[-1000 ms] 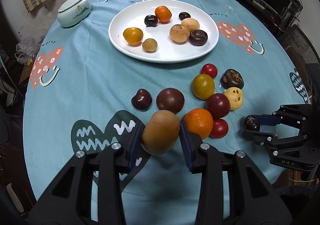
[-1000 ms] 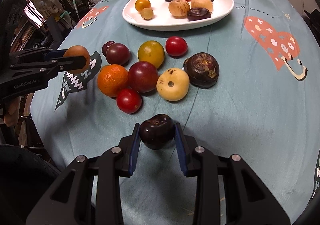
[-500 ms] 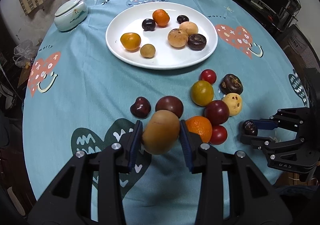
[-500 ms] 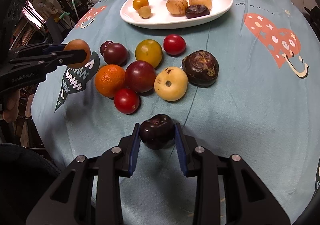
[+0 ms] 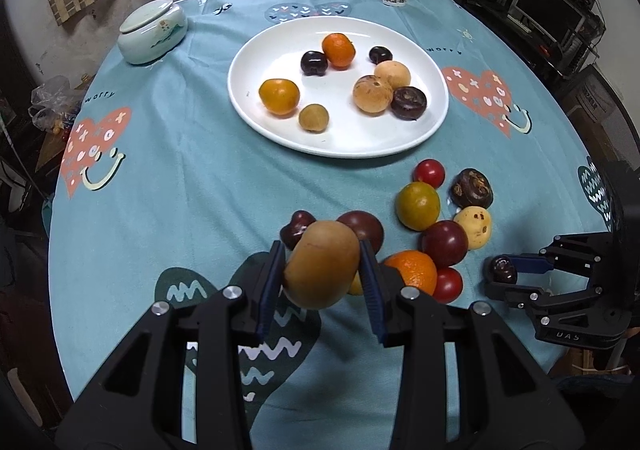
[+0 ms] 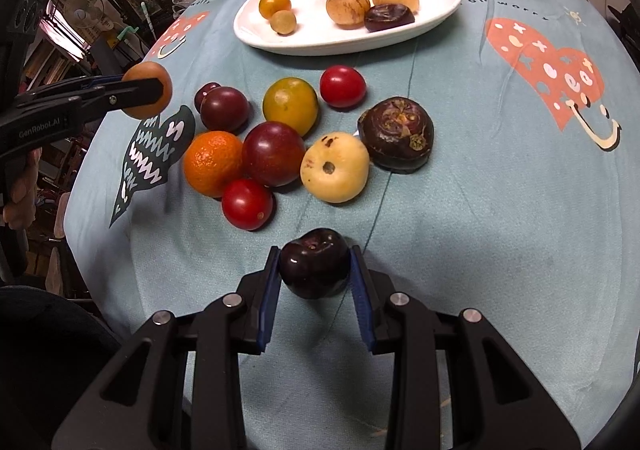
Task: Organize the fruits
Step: 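Hold the plum and pear lifted above the cluster in both tools, then carry both fruits over the white plate and open both tools to release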
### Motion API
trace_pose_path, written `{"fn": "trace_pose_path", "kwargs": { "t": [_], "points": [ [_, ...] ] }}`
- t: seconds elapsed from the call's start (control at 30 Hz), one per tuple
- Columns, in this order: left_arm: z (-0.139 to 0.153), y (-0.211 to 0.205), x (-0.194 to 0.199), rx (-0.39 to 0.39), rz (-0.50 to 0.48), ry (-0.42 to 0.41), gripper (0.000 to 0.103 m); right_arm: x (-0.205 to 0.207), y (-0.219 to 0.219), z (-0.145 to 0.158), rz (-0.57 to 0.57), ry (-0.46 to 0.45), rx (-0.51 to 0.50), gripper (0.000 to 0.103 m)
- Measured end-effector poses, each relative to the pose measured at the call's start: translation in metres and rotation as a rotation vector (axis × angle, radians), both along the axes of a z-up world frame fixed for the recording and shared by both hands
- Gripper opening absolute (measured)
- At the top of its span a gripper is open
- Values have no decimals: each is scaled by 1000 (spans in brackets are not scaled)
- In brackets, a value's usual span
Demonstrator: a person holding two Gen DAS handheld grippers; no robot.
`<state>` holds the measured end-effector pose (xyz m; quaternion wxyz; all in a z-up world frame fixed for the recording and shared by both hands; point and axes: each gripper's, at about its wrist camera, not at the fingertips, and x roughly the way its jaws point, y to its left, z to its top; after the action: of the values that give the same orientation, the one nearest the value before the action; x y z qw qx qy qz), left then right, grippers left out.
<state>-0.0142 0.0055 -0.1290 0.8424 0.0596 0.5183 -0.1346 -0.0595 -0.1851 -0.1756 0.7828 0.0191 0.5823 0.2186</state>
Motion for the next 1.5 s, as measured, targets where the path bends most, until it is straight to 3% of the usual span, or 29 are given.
{"fn": "trace_pose_path", "kwargs": {
  "t": [0.37,0.7,1.0,1.13,1.3,1.37,1.4,1.43,1.5],
  "points": [
    [-9,17,-13,-15,32,40,38,-6,2,1,5,4,-4,34],
    [4,2,-1,-19,-12,7,38,-3,5,8,28,1,10,34],
    [27,-33,87,-71,-16,-55,38,93,8,81,12,-257,61,34],
    [16,-50,125,-30,-17,-60,38,145,11,85,-31,-281,75,34],
    [-1,-61,144,24,-26,-64,44,200,13,64,-85,-237,83,36],
    [-3,-57,145,20,-25,-74,53,216,15,51,-92,-201,74,40],
    [-4,-55,146,21,-24,-76,57,220,13,50,-100,-194,74,55],
    [-4,-53,146,23,-21,-77,58,223,11,47,-115,-190,81,78],
    [-4,-47,147,27,-3,-82,58,226,6,47,-142,-203,110,79]
  ]
}}
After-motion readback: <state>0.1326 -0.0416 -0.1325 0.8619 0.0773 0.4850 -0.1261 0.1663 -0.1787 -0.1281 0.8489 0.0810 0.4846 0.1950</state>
